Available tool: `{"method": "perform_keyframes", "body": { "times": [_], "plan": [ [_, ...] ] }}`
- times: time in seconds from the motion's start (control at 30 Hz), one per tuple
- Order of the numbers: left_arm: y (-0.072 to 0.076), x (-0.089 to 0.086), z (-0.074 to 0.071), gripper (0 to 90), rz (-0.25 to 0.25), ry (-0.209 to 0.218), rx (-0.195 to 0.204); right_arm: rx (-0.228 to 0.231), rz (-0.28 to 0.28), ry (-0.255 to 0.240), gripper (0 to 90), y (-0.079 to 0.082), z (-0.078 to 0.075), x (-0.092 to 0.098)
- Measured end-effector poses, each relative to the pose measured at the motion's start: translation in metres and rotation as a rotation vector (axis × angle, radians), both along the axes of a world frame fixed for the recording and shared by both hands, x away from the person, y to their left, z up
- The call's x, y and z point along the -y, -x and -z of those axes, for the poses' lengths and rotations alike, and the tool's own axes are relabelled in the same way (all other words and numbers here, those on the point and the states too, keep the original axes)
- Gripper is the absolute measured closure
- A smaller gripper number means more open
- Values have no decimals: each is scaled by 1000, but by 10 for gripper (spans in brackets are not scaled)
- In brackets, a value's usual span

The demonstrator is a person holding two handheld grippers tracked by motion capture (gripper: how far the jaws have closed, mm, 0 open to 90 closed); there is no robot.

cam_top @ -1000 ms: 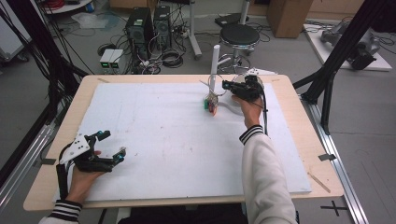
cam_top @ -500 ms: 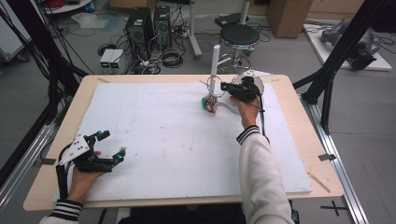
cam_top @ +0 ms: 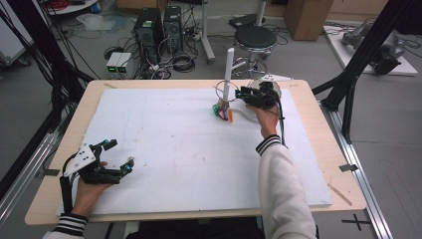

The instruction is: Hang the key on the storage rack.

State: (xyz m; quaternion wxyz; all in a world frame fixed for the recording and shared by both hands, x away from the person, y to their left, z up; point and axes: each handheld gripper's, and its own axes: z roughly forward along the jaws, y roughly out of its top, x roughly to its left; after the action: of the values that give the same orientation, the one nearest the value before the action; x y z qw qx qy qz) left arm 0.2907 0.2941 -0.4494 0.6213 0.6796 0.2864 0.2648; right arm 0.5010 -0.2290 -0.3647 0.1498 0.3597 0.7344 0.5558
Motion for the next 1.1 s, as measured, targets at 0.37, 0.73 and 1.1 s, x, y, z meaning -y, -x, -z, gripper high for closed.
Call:
{"method": "perform_keyframes", "body": {
  "times": [0.37,0.73,1.1],
  "plan": [
    [2,-1,1,17,-15,14,14,111,31,147,8,38,-20,-4],
    [4,-1,1,17,-25,19,31,200,-106,139,8,99,-14,18],
    [5,-1,1,17,-27,16,32,212,-55,22,8,142,36,69]
  ]
}}
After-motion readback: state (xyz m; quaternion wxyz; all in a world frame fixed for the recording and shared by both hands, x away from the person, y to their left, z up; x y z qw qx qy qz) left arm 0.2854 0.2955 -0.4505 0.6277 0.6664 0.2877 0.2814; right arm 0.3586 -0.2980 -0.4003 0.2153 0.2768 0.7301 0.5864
